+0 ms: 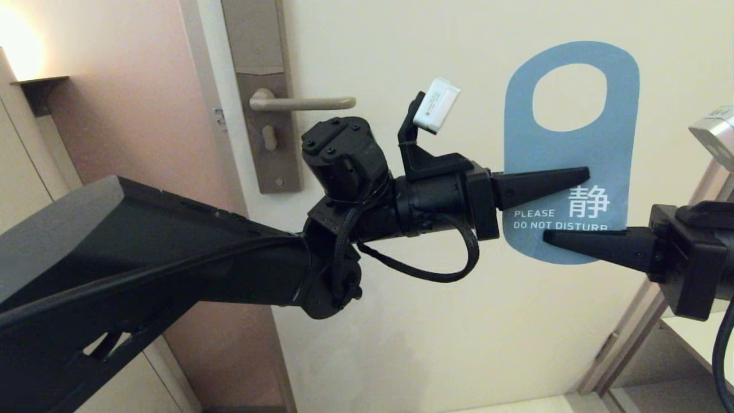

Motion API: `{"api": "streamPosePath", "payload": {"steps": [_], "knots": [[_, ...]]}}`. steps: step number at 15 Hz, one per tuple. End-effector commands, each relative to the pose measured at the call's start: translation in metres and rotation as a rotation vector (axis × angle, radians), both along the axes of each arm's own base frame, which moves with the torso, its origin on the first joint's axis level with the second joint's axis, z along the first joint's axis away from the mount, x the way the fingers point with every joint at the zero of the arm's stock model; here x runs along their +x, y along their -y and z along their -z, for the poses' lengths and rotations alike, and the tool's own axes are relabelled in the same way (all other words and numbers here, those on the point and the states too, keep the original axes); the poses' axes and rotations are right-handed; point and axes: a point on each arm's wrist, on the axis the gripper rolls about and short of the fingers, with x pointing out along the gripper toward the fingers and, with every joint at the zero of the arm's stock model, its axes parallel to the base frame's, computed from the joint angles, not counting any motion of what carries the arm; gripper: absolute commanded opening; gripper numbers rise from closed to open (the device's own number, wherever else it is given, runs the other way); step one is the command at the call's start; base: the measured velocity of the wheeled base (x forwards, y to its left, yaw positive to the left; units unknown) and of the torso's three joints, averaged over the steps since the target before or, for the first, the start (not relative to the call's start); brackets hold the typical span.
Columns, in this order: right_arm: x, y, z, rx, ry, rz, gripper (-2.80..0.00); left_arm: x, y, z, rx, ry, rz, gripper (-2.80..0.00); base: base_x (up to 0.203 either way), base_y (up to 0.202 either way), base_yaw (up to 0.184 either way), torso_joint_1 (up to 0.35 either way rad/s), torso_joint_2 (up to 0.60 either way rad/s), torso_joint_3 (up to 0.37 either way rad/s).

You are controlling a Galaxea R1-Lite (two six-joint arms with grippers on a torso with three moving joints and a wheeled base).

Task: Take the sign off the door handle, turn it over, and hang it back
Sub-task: Hand it to the other hand

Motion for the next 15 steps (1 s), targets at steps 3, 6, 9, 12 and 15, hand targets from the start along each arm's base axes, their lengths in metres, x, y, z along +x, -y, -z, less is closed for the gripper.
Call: {"api": "streamPosePath", "payload": {"steps": [3, 6, 9, 12, 15], "knots": [[-0.0007, 0.0004, 0.0000, 0.002, 0.002, -0.001, -2.80, -0.0005, -0.0006, -0.0009, -0.003, 0.004, 0.005, -2.80, 0.000, 0.000, 0.000, 0.000, 0.00, 0.000], [-0.0008, 0.0003, 0.0008, 0.000, -0.001, -0.002, -2.80, -0.0013, 0.0004, -0.0001, -0.005, 0.009, 0.003, 0.00, 0.000, 0.000, 0.000, 0.000, 0.00, 0.000], [-0.0012, 0.0006, 0.0010, 0.000, 0.000, -0.001, -2.80, -0.0019, -0.0002, 0.0002, -0.008, 0.013, 0.004, 0.00, 0.000, 0.000, 0.000, 0.000, 0.00, 0.000], [-0.0015, 0.0007, 0.0007, 0.000, 0.002, -0.002, -2.80, -0.0031, -0.0015, 0.0000, -0.004, 0.012, 0.008, 0.00, 0.000, 0.000, 0.000, 0.000, 0.00, 0.000], [-0.0038, 0.0014, -0.0006, 0.002, 0.010, -0.002, -2.80, -0.0043, -0.0064, 0.0017, -0.006, 0.012, 0.003, 0.00, 0.000, 0.000, 0.000, 0.000, 0.00, 0.000]]}}
